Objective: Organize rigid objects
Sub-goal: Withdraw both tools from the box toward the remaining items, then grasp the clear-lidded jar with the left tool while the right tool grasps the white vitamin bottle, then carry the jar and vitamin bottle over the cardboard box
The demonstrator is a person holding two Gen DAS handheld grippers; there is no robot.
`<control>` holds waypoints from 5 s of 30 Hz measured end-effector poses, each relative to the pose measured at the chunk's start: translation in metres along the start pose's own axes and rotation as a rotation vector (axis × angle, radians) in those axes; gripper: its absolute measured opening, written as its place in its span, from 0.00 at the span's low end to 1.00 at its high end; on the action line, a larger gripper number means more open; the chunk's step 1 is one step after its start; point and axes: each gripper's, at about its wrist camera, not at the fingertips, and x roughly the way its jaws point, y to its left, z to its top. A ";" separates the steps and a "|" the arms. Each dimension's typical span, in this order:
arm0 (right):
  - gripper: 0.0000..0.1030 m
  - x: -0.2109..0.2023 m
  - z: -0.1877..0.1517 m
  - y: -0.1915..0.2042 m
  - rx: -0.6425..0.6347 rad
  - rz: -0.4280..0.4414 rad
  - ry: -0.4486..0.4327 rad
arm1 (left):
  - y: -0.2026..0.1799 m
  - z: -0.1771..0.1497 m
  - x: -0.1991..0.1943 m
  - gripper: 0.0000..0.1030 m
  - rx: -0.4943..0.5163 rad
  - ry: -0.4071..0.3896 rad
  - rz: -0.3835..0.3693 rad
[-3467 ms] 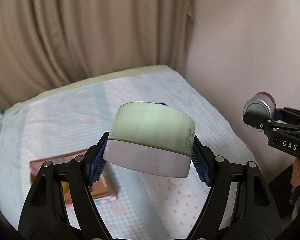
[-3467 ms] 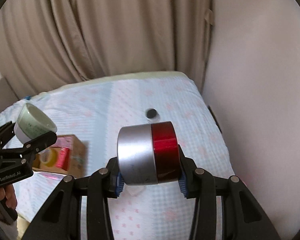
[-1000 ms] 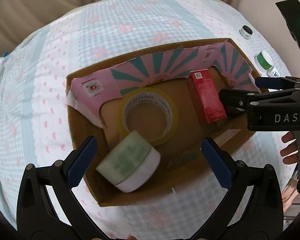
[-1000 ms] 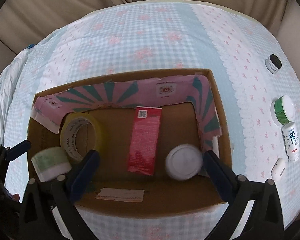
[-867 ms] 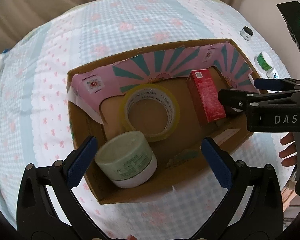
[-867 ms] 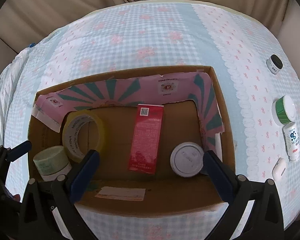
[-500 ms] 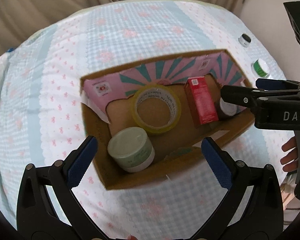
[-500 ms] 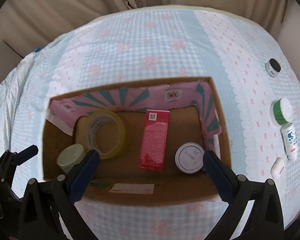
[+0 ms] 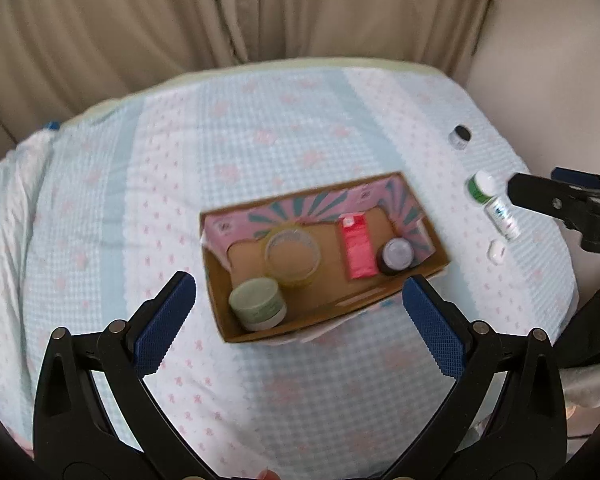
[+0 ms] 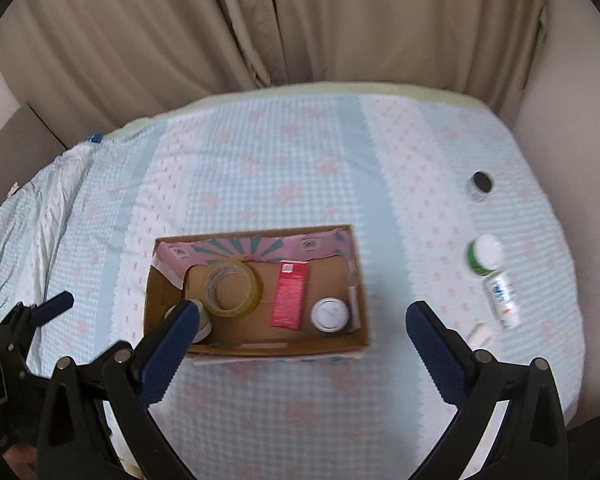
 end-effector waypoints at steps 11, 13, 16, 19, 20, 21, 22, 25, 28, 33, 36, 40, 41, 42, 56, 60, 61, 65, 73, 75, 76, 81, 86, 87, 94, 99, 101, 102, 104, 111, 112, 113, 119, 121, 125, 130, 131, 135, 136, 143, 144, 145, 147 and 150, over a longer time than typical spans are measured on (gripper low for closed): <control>1.00 -0.084 -0.016 -0.105 0.032 -0.070 -0.074 | -0.112 0.049 -0.034 1.00 0.096 -0.114 -0.053; 1.00 -0.092 -0.021 -0.127 0.025 -0.088 -0.083 | -0.141 0.056 -0.035 1.00 0.109 -0.122 -0.057; 1.00 -0.101 -0.029 -0.164 0.002 -0.117 -0.084 | -0.188 0.065 -0.031 1.00 0.123 -0.131 -0.079; 1.00 -0.103 -0.037 -0.206 -0.011 -0.111 -0.081 | -0.236 0.073 -0.017 1.00 0.134 -0.117 -0.085; 1.00 -0.102 -0.038 -0.220 -0.014 -0.106 -0.078 | -0.247 0.075 -0.011 1.00 0.136 -0.110 -0.086; 1.00 -0.099 -0.041 -0.236 -0.019 -0.100 -0.072 | -0.262 0.077 -0.005 1.00 0.137 -0.101 -0.085; 1.00 -0.097 -0.042 -0.246 -0.023 -0.096 -0.068 | -0.275 0.078 0.002 1.00 0.136 -0.094 -0.084; 1.00 -0.080 -0.046 -0.279 -0.058 -0.070 -0.043 | -0.314 0.086 0.031 1.00 0.116 -0.053 -0.095; 1.00 -0.064 -0.051 -0.304 -0.099 -0.078 -0.026 | -0.339 0.093 0.062 1.00 0.097 0.009 -0.109; 1.00 -0.035 -0.056 -0.334 -0.081 -0.037 -0.037 | -0.371 0.103 0.120 1.00 0.108 0.098 -0.118; 1.00 -0.010 -0.059 -0.341 -0.095 -0.022 -0.019 | -0.385 0.109 0.155 1.00 0.140 0.140 -0.117; 1.00 0.029 -0.059 -0.343 -0.128 -0.039 0.034 | -0.396 0.117 0.206 1.00 0.165 0.212 -0.130; 1.00 0.038 -0.060 -0.343 -0.136 -0.042 0.043 | -0.399 0.119 0.221 1.00 0.163 0.235 -0.137; 1.00 0.048 -0.060 -0.343 -0.147 -0.049 0.054 | -0.401 0.122 0.235 1.00 0.163 0.257 -0.143; 0.89 0.163 -0.064 -0.339 -0.159 -0.058 0.164 | -0.423 0.121 0.373 1.00 0.259 0.472 -0.133; 0.88 0.192 -0.067 -0.338 -0.132 -0.058 0.184 | -0.423 0.115 0.393 0.95 0.276 0.495 -0.130; 0.88 0.197 -0.067 -0.338 -0.129 -0.058 0.186 | -0.423 0.115 0.396 0.95 0.273 0.496 -0.136; 0.82 0.216 -0.070 -0.336 -0.138 -0.080 0.171 | -0.423 0.112 0.407 0.84 0.278 0.496 -0.154; 0.51 0.243 -0.078 -0.340 -0.126 -0.075 0.187 | -0.429 0.101 0.417 0.70 0.294 0.507 -0.170; 0.50 0.244 -0.078 -0.341 -0.127 -0.078 0.180 | -0.429 0.101 0.419 0.70 0.296 0.505 -0.171; 0.50 0.243 -0.079 -0.340 -0.125 -0.076 0.179 | -0.428 0.101 0.418 0.69 0.298 0.503 -0.171; 0.49 0.243 -0.075 -0.345 -0.122 -0.065 0.188 | -0.430 0.101 0.417 0.69 0.288 0.503 -0.167; 0.49 0.240 -0.070 -0.354 -0.108 -0.064 0.192 | -0.429 0.106 0.410 0.69 0.271 0.494 -0.167; 0.49 0.239 -0.068 -0.359 -0.102 -0.064 0.191 | -0.427 0.107 0.407 0.68 0.270 0.489 -0.168; 0.49 0.221 -0.063 -0.373 -0.076 -0.076 0.172 | -0.424 0.124 0.376 0.68 0.246 0.442 -0.162; 0.49 0.189 -0.057 -0.372 -0.069 -0.090 0.137 | -0.419 0.138 0.334 0.68 0.216 0.382 -0.160; 0.49 0.173 -0.052 -0.372 -0.069 -0.093 0.119 | -0.417 0.145 0.312 0.68 0.197 0.355 -0.159; 0.49 0.163 -0.049 -0.372 -0.072 -0.095 0.107 | -0.417 0.144 0.303 0.68 0.187 0.345 -0.159; 0.49 0.142 -0.044 -0.371 -0.075 -0.095 0.082 | -0.412 0.153 0.274 0.68 0.155 0.309 -0.164; 0.49 0.044 -0.019 -0.351 -0.107 -0.089 -0.031 | -0.389 0.168 0.175 0.68 0.066 0.153 -0.161; 0.49 0.029 -0.014 -0.348 -0.116 -0.087 -0.047 | -0.384 0.168 0.161 0.68 0.052 0.132 -0.161; 0.49 0.018 -0.010 -0.345 -0.124 -0.081 -0.057 | -0.377 0.168 0.142 0.68 0.031 0.106 -0.159; 0.49 -0.040 0.005 -0.323 -0.205 -0.034 -0.132 | -0.330 0.154 0.075 0.67 -0.067 0.035 -0.107; 0.49 -0.051 0.008 -0.314 -0.211 -0.015 -0.139 | -0.314 0.148 0.059 0.67 -0.090 0.031 -0.087; 0.49 -0.072 0.011 -0.287 -0.206 0.030 -0.155 | -0.273 0.130 0.027 0.67 -0.134 0.016 -0.037; 0.49 -0.084 0.013 -0.234 -0.245 0.068 -0.168 | -0.218 0.108 -0.002 0.67 -0.188 0.009 -0.014; 0.49 -0.086 0.014 -0.223 -0.253 0.071 -0.170 | -0.207 0.104 -0.007 0.67 -0.188 0.005 -0.009; 0.49 -0.093 0.017 -0.176 -0.254 0.099 -0.170 | -0.156 0.089 -0.023 0.67 -0.187 -0.004 -0.017; 0.49 -0.093 0.017 -0.161 -0.252 0.101 -0.170 | -0.143 0.086 -0.025 0.67 -0.185 -0.004 -0.025; 0.49 -0.069 0.021 -0.079 -0.174 0.094 -0.138 | -0.055 0.065 -0.016 0.67 -0.143 0.037 -0.062; 0.49 -0.062 0.022 -0.065 -0.170 0.084 -0.128 | -0.042 0.063 -0.012 0.67 -0.131 0.046 -0.061; 0.49 -0.056 0.021 -0.053 -0.166 0.076 -0.119 | -0.032 0.061 -0.007 0.67 -0.122 0.055 -0.060; 0.48 -0.039 0.022 -0.030 -0.143 0.071 -0.096 | -0.011 0.058 0.003 0.67 -0.109 0.081 -0.067; 0.48 -0.014 0.024 -0.002 -0.101 0.073 -0.055 | 0.018 0.055 0.022 0.67 -0.104 0.119 -0.082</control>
